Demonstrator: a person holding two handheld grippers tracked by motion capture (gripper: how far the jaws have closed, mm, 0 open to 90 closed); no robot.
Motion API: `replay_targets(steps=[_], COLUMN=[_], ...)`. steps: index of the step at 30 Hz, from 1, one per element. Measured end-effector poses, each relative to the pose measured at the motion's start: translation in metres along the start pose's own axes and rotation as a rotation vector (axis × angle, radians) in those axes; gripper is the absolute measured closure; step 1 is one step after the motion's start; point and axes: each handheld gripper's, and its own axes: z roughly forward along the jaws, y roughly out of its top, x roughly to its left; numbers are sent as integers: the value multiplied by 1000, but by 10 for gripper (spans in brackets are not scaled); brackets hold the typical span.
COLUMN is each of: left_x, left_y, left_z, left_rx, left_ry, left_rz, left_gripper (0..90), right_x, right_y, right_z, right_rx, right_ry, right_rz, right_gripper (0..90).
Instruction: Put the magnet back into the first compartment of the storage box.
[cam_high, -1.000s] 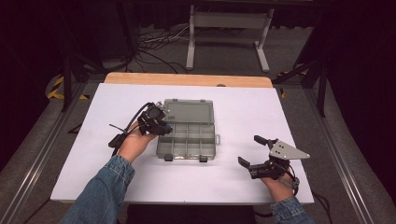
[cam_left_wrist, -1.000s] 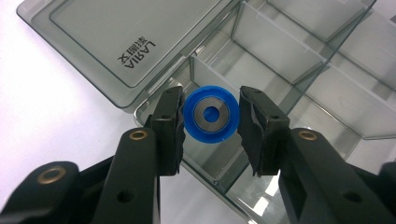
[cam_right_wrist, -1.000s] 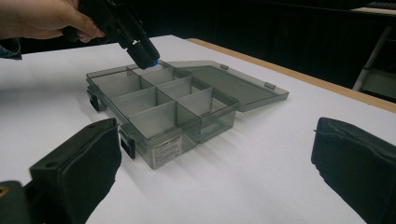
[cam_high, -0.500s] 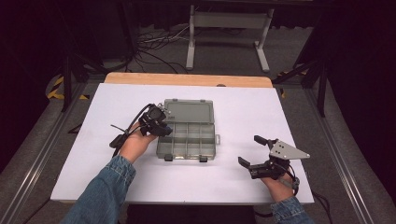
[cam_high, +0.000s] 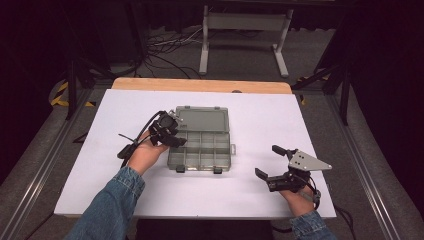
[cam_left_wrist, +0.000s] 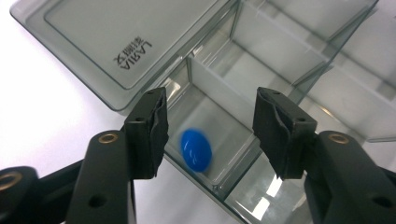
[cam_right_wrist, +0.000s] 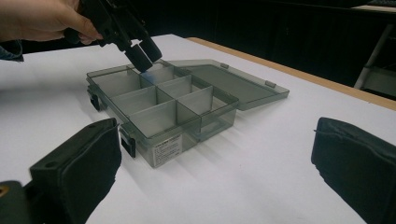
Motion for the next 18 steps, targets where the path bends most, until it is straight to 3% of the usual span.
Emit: replay_targets(steps=[18], left_x=[-10], left_y=[-2], left_z=[-38], left_rx=[-159], left_ry=[-44], left_rz=[-4], left_gripper=[243], right_x=[-1], right_y=[0], right_z=[0], right_rx=[-1], right_ry=[-3], right_rz=[6], right_gripper=[24])
